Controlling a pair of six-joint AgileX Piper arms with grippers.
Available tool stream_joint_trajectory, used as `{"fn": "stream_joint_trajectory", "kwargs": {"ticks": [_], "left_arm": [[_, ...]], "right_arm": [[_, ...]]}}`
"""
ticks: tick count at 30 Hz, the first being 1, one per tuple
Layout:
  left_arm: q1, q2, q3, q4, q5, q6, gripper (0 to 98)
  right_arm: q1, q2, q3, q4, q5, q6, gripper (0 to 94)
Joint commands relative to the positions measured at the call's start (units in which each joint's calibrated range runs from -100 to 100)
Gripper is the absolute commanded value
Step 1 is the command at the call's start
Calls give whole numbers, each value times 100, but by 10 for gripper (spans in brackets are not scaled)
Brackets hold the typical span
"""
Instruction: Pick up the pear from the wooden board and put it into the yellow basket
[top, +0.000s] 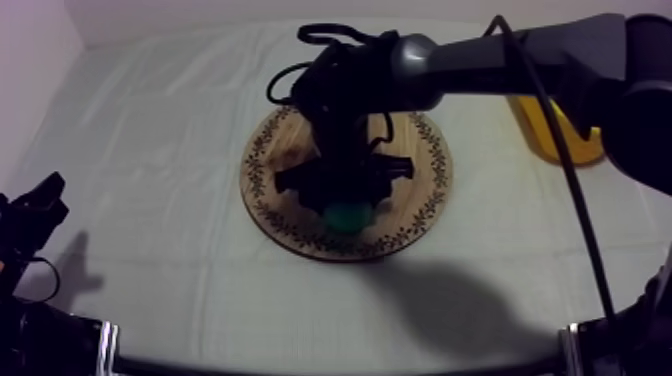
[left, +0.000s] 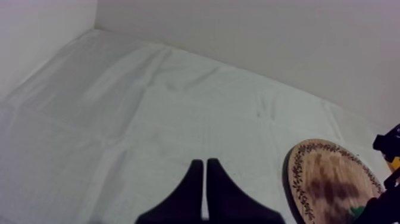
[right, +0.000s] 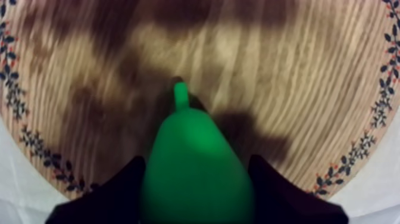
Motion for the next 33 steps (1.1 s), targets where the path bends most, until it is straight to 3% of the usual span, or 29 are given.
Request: {"fn": "stream_joint_trajectory", "kwargs": {"ticks": [1, 10, 19, 33], "left_arm": [[1, 0, 0, -2, -1, -1, 1], [1, 0, 0, -2, -1, -1, 1], [1, 0, 0, -2, -1, -1, 1], [1, 0, 0, -2, -1, -1, 1]], "right_arm": [[-17, -100, 54, 16, 9, 3, 376], [128, -1158, 131, 314, 187, 194, 361], [918, -2518, 143, 744, 110, 829, 398], [2622, -3359, 606, 1331, -1355, 1593, 390]]}}
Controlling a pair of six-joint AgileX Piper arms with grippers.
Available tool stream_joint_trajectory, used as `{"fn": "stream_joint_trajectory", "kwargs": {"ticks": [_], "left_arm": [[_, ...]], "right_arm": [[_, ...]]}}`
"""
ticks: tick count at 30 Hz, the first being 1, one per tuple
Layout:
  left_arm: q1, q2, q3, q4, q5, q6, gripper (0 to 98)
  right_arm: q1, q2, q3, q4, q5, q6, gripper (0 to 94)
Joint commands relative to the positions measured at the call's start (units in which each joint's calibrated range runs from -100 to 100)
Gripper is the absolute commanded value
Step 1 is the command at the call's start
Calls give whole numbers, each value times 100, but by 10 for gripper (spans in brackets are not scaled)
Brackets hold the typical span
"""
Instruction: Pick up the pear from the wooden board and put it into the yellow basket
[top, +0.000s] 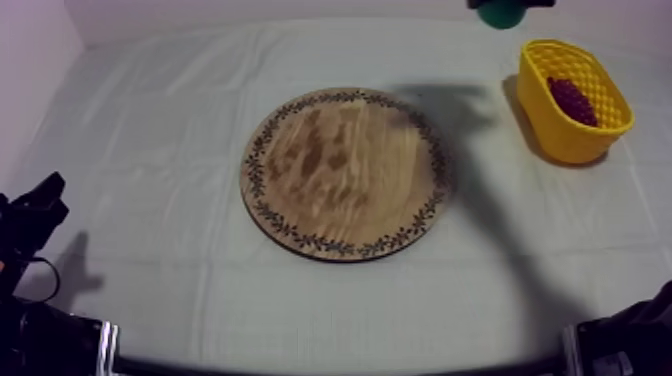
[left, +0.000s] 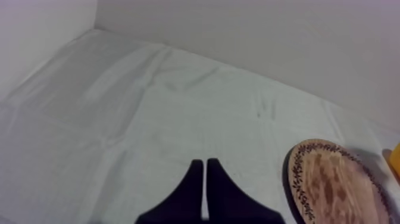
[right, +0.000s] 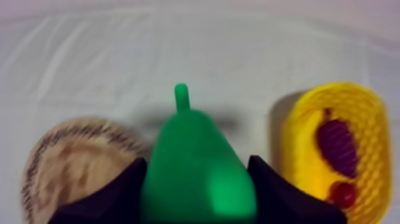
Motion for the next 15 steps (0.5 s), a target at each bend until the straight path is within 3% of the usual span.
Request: {"fn": "stream_joint_trajectory", "kwargs": {"ticks": [1, 15], "left_arm": [[1, 0, 0, -2, -1, -1, 1], [1, 0, 0, -2, -1, -1, 1]], "right_arm": [[455, -22, 91, 74, -319, 131, 389], [1605, 167, 1229, 642, -2064, 324, 425]]}}
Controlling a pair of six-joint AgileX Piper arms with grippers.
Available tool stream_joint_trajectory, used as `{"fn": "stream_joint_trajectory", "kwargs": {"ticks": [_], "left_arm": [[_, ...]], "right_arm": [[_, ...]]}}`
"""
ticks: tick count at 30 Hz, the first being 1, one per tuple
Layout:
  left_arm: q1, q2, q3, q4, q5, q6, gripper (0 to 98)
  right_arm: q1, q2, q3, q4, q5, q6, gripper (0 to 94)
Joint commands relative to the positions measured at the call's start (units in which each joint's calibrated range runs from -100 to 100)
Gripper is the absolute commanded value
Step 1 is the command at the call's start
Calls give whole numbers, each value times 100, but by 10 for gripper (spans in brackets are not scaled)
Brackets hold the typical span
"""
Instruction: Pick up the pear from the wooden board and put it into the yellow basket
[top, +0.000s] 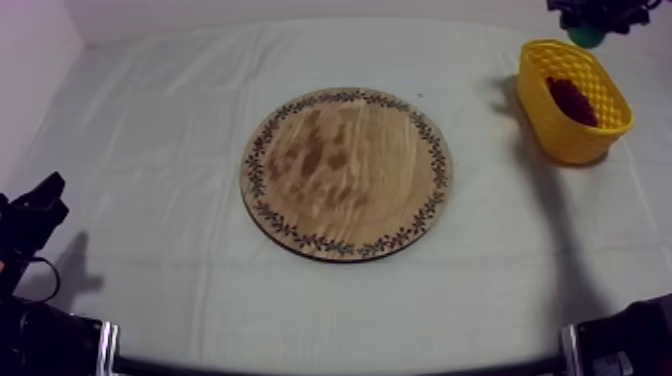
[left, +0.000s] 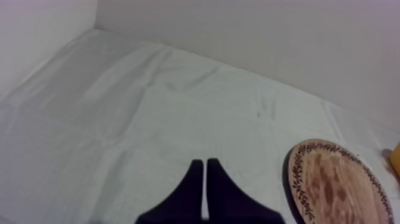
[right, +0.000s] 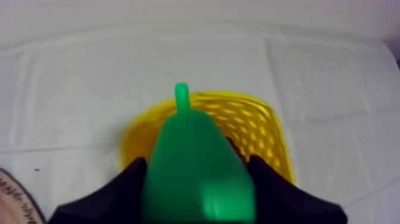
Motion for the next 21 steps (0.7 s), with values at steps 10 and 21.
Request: {"fn": "stream_joint_trajectory", "kwargs": {"ticks": [10, 21], "left_arm": [[1, 0, 0, -2, -1, -1, 1], [1, 0, 0, -2, -1, -1, 1]], "right_arm": [[329, 437, 677, 113, -819, -2, 469], [552, 522, 946, 50, -1738, 29, 657]]}}
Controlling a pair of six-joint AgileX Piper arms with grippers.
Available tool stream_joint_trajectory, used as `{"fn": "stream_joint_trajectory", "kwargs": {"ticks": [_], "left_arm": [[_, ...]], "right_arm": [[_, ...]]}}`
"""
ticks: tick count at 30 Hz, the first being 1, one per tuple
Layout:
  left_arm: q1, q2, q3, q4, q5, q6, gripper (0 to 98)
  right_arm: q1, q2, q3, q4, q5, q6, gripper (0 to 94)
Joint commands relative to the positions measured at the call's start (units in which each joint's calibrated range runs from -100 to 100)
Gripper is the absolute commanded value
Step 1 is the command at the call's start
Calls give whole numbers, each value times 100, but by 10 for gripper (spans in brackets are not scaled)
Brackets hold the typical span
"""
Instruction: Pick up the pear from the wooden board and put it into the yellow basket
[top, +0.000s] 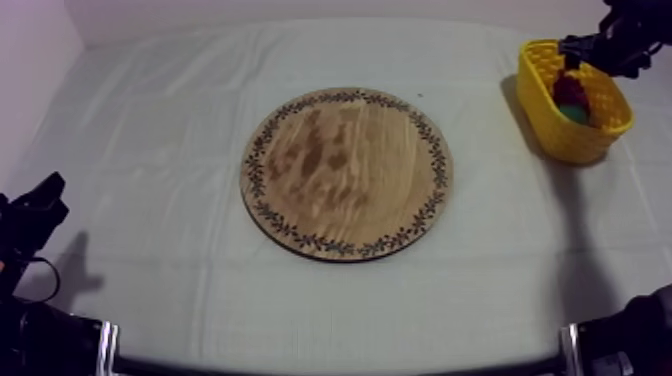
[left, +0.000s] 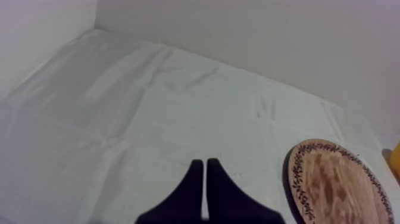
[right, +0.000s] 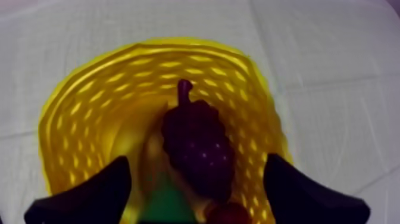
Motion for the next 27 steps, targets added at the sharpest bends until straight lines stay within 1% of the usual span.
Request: {"fn": "stream_joint_trajectory", "kwargs": {"ticks": [1, 5, 10, 15, 18, 23, 27], "left_arm": [[1, 0, 0, -2, -1, -1, 1], [1, 0, 0, -2, -1, -1, 1], [1, 0, 0, -2, -1, -1, 1], [1, 0, 0, -2, -1, -1, 1], [1, 0, 0, -2, -1, -1, 1], [1, 0, 0, -2, -1, -1, 1], [1, 0, 0, -2, -1, -1, 1]], "right_arm": [[71, -125, 94, -109, -314, 98, 646], [139, -615, 434, -98, -841, 98, 618], [111, -1529, 1024, -32, -1273, 24, 597], [102, -2569, 1927, 65, -1622, -28, 588], [61, -3210, 2525, 85, -1684, -50, 575], [-53, -4387, 3600, 34, -1588, -14, 559], [-129, -5418, 4536, 120, -1569, -33, 553]]}}
